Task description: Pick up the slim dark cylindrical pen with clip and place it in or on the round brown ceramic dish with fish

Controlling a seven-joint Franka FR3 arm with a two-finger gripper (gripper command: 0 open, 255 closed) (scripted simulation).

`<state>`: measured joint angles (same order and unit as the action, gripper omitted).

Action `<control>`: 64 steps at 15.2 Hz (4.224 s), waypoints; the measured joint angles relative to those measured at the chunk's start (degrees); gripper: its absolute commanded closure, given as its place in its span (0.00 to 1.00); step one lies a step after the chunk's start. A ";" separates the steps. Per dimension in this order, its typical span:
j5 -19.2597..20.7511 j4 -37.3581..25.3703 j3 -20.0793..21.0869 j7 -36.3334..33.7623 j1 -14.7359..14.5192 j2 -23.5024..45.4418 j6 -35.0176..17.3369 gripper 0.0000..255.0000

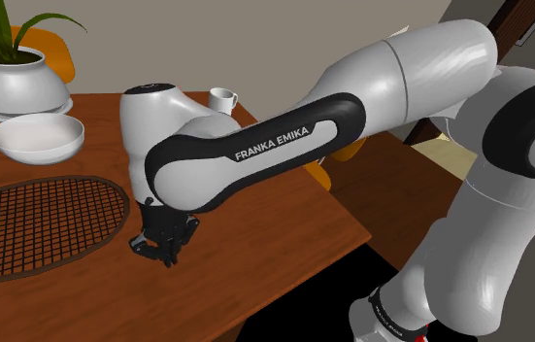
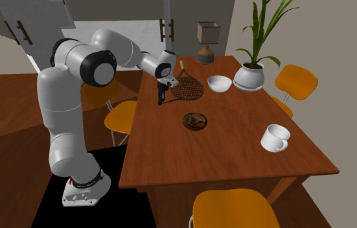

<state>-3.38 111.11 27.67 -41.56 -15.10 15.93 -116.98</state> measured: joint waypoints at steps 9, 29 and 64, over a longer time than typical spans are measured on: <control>-1.24 -3.33 0.34 0.27 0.62 -3.05 6.15 1.00; -3.52 -4.83 -3.25 9.62 6.78 -11.01 16.19 1.00; -0.54 3.20 -11.01 25.74 15.27 -8.96 7.98 0.00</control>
<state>-3.93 114.32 16.66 -15.82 0.17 6.97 -109.00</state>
